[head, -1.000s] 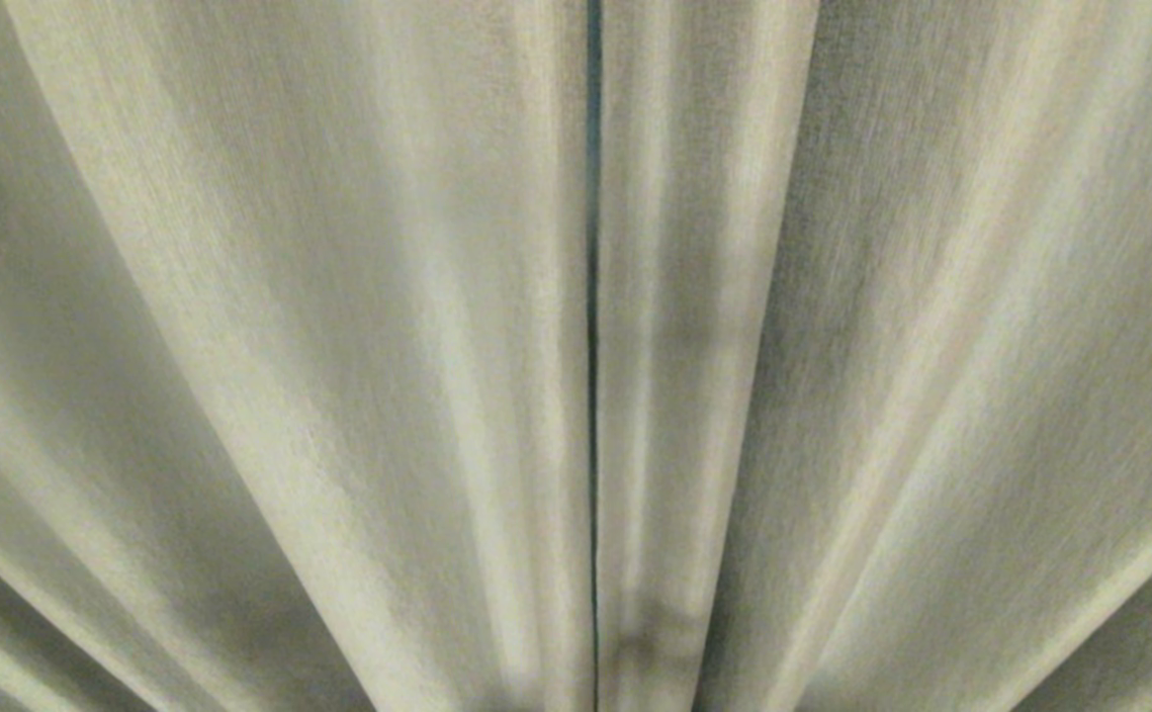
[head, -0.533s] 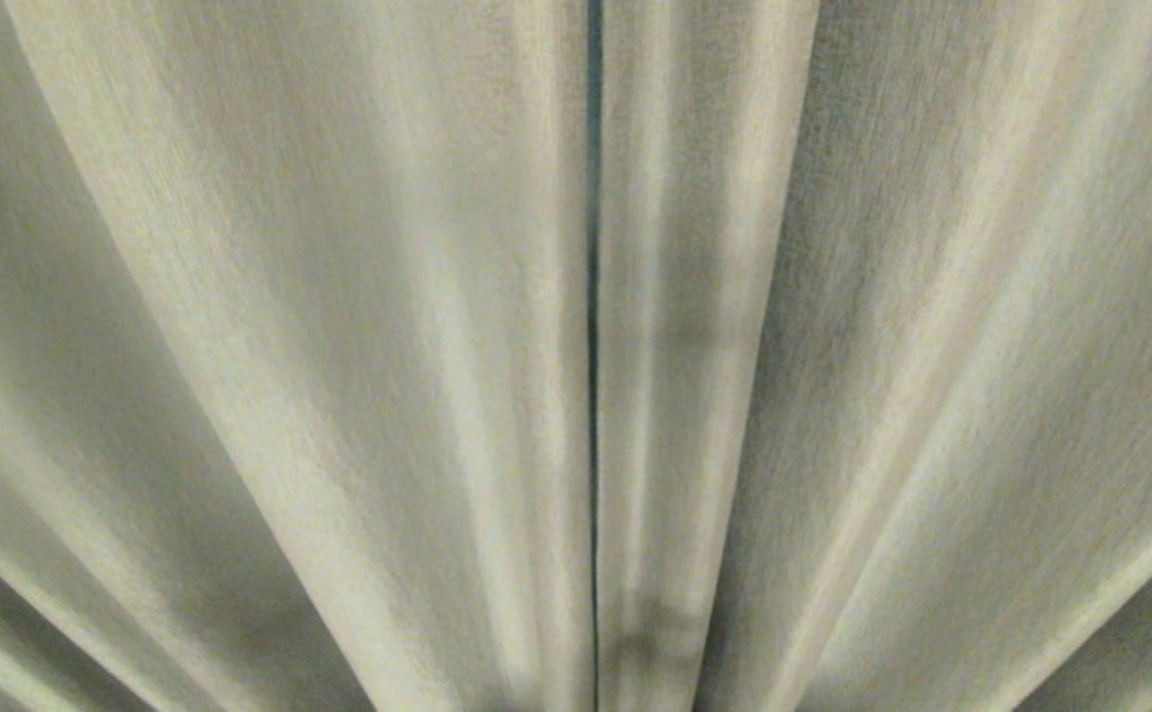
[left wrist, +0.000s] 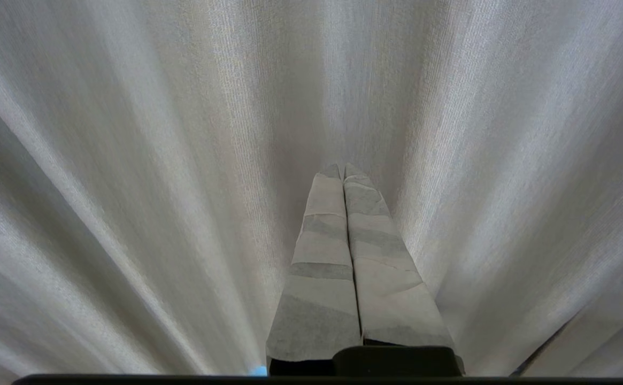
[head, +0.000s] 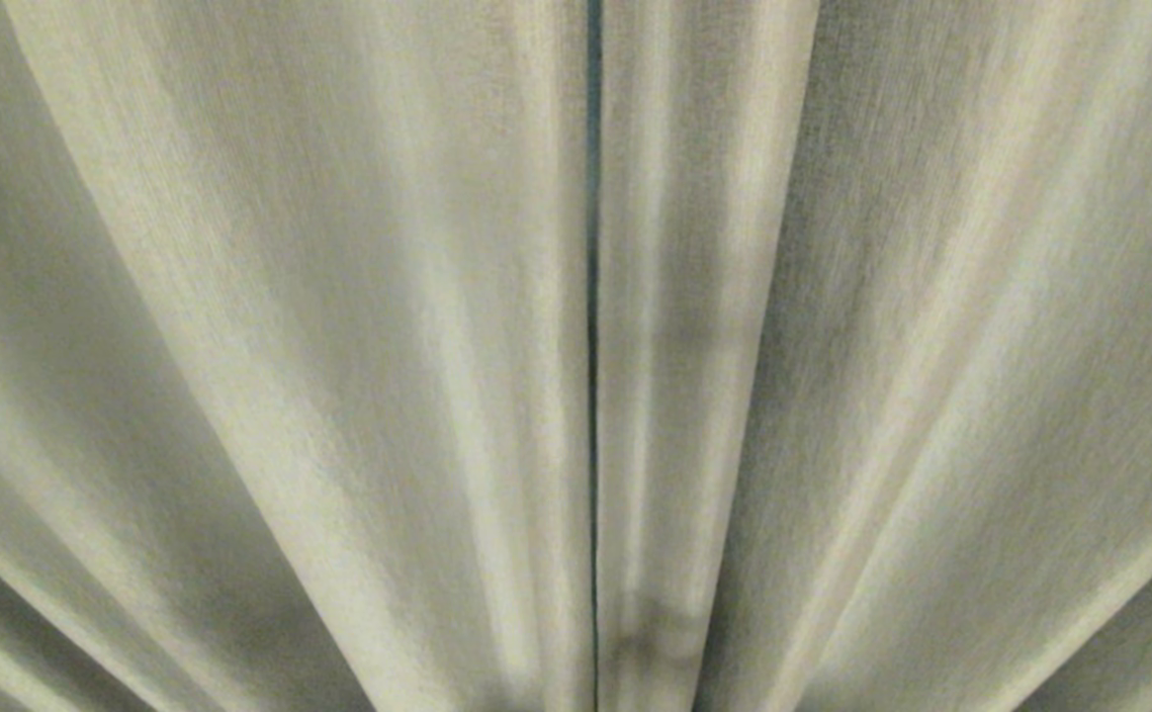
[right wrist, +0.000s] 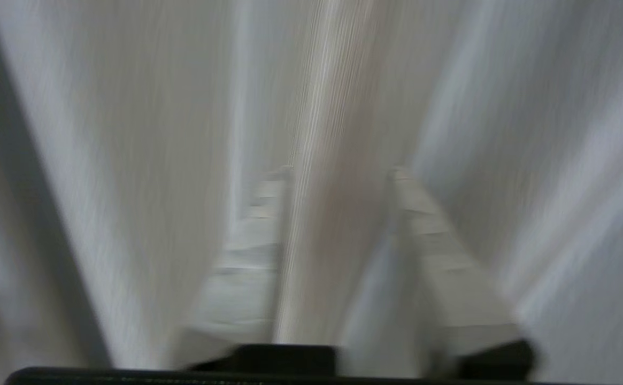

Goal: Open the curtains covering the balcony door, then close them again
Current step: Pull the outer curtains open on both sides

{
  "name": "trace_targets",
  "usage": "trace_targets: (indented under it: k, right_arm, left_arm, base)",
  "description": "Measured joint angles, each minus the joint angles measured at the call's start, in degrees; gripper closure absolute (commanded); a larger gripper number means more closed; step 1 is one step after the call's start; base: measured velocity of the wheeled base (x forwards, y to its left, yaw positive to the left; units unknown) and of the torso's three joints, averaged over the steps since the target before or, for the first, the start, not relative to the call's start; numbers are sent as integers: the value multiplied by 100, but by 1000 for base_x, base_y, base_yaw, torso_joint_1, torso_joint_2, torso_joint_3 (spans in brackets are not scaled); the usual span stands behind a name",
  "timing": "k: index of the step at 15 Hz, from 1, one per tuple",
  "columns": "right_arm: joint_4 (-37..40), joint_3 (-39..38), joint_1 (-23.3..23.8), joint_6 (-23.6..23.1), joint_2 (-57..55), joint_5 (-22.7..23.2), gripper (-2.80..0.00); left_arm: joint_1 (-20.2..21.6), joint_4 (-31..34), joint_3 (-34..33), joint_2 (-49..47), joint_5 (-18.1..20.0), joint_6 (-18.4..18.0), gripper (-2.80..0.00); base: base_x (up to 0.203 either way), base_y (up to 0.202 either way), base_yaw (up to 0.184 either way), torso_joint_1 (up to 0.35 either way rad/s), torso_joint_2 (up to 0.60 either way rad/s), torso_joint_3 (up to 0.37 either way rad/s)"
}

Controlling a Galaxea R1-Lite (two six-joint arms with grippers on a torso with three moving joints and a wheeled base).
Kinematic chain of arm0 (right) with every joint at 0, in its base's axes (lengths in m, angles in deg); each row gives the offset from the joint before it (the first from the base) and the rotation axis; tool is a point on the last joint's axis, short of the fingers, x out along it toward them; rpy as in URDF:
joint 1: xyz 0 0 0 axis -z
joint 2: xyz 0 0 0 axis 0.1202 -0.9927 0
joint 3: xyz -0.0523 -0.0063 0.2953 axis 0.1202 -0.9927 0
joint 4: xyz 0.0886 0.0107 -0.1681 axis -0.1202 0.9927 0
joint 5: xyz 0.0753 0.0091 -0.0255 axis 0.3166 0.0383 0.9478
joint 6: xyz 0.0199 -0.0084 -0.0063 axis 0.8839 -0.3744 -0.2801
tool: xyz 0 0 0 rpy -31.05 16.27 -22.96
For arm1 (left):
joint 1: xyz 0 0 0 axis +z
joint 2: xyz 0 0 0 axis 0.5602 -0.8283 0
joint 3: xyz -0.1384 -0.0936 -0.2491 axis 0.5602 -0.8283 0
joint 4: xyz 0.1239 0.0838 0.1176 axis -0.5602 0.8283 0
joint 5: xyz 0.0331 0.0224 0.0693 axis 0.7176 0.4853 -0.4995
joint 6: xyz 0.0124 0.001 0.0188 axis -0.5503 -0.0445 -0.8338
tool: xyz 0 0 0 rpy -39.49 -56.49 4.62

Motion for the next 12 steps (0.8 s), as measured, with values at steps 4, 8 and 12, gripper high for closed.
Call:
trace_targets:
  k: [4, 8, 12]
  right_arm:
    - [-815, 397, -64, 10, -1097, 6, -280]
    - [-1544, 727, -242, 7, -2013, 16, -280]
    - [-1956, 1001, -300, 2, -2699, 22, -280]
  left_arm:
    - [0, 0, 0, 0, 0, 1, 0]
    - [0, 0, 0, 0, 0, 1, 0]
    - [0, 0, 0, 0, 0, 1, 0]
  base:
    - [0, 0, 0, 0, 0, 0]
    - [0, 0, 0, 0, 0, 0]
    - [0, 0, 0, 0, 0, 0]
